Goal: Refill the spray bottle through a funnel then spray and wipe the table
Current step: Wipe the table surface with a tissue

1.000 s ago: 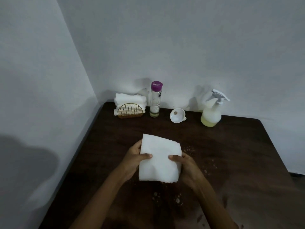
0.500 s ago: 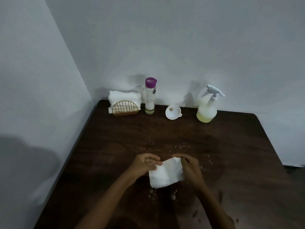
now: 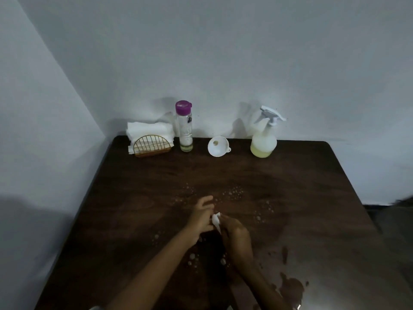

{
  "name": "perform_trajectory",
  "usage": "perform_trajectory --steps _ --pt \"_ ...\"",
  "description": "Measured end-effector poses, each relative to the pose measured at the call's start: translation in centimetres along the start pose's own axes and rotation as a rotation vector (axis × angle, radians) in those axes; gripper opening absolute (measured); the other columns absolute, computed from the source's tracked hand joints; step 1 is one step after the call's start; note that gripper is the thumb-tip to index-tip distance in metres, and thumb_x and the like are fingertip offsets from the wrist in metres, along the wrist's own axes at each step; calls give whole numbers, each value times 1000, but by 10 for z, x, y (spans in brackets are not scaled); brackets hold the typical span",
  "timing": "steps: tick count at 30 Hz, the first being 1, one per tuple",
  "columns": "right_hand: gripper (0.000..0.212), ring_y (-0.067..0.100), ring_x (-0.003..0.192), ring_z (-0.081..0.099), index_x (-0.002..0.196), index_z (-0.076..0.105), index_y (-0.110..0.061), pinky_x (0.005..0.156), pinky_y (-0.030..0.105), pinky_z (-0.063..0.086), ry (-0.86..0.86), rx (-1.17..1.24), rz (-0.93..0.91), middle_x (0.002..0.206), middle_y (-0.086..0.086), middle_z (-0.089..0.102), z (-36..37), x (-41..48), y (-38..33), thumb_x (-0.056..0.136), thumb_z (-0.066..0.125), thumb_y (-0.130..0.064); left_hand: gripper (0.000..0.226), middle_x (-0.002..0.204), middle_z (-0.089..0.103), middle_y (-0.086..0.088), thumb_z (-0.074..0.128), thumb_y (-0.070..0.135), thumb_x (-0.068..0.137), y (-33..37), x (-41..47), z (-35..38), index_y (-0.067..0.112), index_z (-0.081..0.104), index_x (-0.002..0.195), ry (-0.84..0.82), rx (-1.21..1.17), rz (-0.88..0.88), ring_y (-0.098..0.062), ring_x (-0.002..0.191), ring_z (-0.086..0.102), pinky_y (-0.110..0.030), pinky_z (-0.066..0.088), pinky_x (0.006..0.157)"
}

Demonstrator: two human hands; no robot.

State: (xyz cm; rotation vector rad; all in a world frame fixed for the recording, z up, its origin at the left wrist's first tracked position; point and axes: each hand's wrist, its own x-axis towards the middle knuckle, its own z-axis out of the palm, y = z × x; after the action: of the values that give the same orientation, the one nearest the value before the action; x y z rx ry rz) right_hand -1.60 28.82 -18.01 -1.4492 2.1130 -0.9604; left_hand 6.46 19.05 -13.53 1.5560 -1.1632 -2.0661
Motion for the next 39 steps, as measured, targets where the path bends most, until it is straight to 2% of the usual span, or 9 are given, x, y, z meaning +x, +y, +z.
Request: perform_trajectory --steps 3,8,16,21,25,29,34,37,39 --pt "24 12 108 61 111 68 -18 94 12 41 135 34 58 114 -4 66 -13 2 23 89 58 -21 37 126 50 -1 45 5 93 -3 10 -5 21 49 125 45 227 174 -18 109 53 -28 44 81" --pt "17 32 82 67 85 72 -5 74 40 52 469 -371 -30 89 13 71 -73 22 103 86 57 -13 27 125 57 -14 47 -1 91 -21 33 -65 13 57 112 196 398 270 -19 102 55 -26 43 79" --pt "44 37 127 45 127 45 14 109 43 34 287 -409 359 134 27 48 -50 29 146 86 54 6 31 127 56 -15 54 7 88 -48 29 -163 11 60 117 663 851 255 -34 119 48 -45 37 102" --pt "45 41 114 56 118 54 15 108 37 34 192 -403 262 123 31 56 -15 43 117 81 34 -3 35 133 49 -20 57 9 86 -64 21 -188 7 57 122 746 1041 175 -40 122 44 -52 35 102" --pt "50 38 116 56 117 57 12 113 28 7 128 -509 207 122 27 58 0 43 97 79 30 -6 38 138 44 -16 55 14 88 -67 19 -188 11 53 126 749 1117 147 -38 126 40 -56 28 105" --pt "53 33 119 55 120 57 7 111 33 24 110 -476 187 125 22 59 -4 37 95 78 28 -7 40 142 40 -13 52 20 90 -67 20 -178 15 49 130 773 1132 109 -36 131 34 -59 16 108" --pt "45 24 100 66 112 49 -5 73 29 56 61 -402 -119 103 10 72 9 13 54 68 39 -11 41 145 36 -13 51 23 91 -66 21 -172 17 47 132 784 1094 84 -36 134 29 -59 10 110" --pt "56 24 99 68 111 63 -3 76 34 58 -179 -222 -65 110 10 69 24 -4 38 56 73 -8 40 145 35 -13 51 23 91 -65 21 -172 16 47 131 781 1087 87 -35 134 28 -60 9 110" --pt "41 28 109 63 112 67 -6 87 43 55 -203 -95 -50 120 3 64 13 -17 23 71 70 -9 40 144 35 -14 52 22 91 -63 22 -174 15 48 130 788 1086 99 -35 134 28 -61 8 109"
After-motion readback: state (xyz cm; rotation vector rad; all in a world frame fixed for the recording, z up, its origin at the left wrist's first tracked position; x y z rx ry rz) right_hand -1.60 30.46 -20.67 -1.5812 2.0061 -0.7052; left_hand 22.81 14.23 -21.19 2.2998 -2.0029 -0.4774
